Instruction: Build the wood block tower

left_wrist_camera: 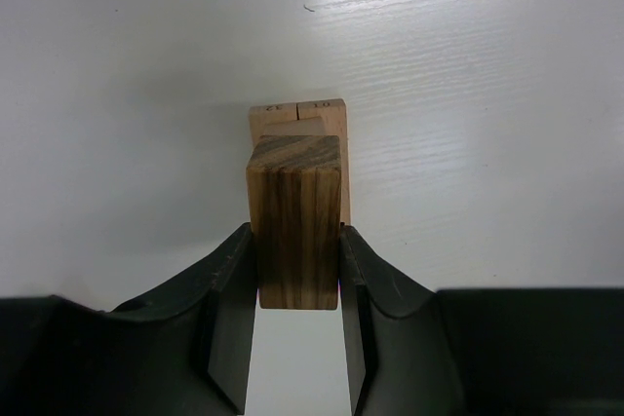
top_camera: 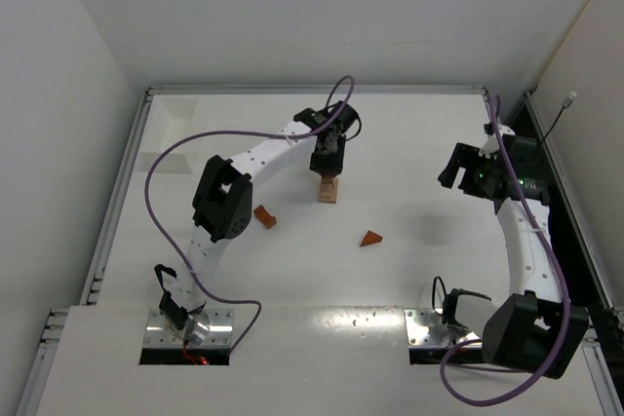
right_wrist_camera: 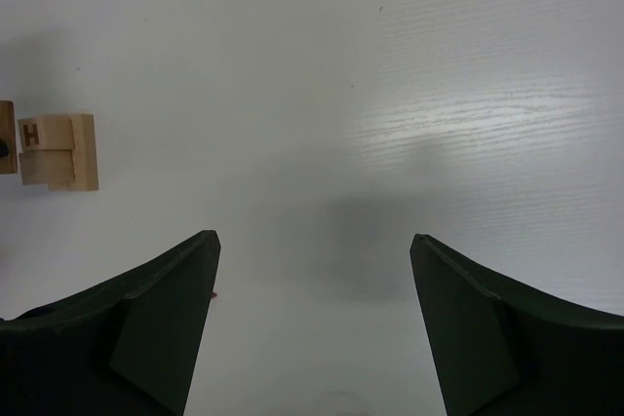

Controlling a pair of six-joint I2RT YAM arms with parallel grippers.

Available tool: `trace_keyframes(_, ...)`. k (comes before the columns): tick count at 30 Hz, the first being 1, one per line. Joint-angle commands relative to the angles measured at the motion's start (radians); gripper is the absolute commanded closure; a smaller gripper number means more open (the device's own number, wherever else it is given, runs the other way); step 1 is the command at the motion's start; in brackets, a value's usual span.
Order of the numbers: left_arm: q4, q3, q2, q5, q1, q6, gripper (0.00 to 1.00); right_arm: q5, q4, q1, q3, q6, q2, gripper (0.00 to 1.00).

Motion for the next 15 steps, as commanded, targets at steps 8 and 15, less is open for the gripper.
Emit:
trace_keyframes(8,-0.003,-0.031,-0.005,-0.014,-0.022,-0.043,1.00,-0.017,0.029,-0.014,-0.002,0.018,-0.022,0.24)
trace_keyframes(15,-0.003,-0.031,0.004,-0.014,-0.022,-0.043,1.00,-0.017,0.029,-0.023,-0.011,0.018,-0.032,0.24)
